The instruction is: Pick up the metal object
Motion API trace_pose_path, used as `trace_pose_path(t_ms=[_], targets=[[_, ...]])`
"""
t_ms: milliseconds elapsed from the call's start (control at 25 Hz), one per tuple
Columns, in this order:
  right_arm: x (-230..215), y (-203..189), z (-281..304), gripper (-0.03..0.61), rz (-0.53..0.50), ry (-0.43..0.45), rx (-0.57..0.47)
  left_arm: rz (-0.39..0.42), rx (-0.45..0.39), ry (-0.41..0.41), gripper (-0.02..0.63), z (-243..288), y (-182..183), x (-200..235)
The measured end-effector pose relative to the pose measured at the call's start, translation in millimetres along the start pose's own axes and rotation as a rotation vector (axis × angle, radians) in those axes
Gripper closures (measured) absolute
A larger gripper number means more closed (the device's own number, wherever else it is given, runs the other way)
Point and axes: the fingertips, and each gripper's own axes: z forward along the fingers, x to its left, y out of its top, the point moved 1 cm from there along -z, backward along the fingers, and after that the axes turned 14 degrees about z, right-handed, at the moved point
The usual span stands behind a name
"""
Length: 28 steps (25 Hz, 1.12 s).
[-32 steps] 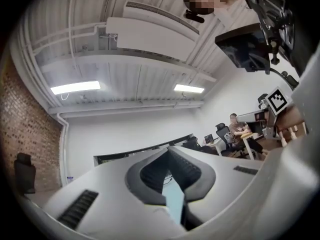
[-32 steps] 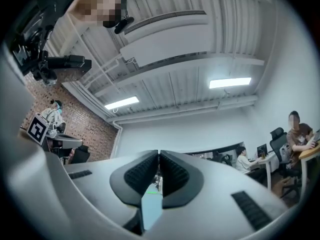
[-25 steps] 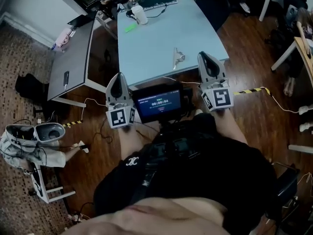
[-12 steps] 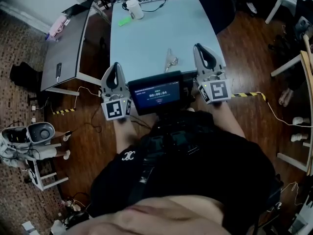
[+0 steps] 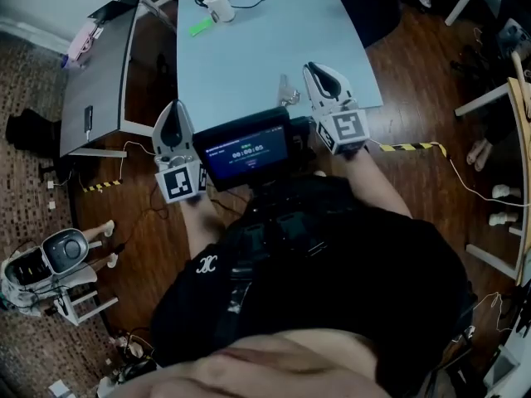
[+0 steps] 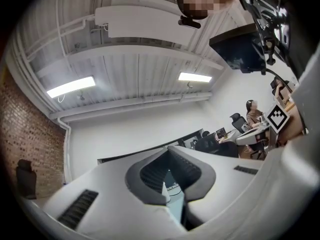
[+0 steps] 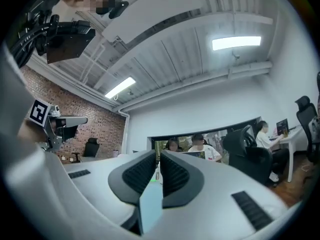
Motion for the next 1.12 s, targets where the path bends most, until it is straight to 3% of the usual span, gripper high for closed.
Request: trace_pose_path(t_ms=[200, 560, 960, 1120], targets=[[-12.0, -31.7, 19.1, 0.515, 0.048, -0.034, 0.062, -0.019, -0.003, 0.003, 0.604, 1.4, -5.8, 7.7], [-45.2, -98.0, 41.0, 0.393, 0.324, -0.135, 0.233, -0.017, 0.011, 0.03, 0.604, 3.0, -16.5, 30.0], [-55.3, -205.3, 44.7, 0.38, 0.815, -0.2, 0.471, -0.041, 0.01, 0.045, 0.604, 0.6, -17.1, 39.0], [-57.4, -248.5, 37.5, 0.38, 0.923, -0.246, 0.566, -0.025, 0.006, 0.046, 0.604, -1.1, -17.0, 42.6]])
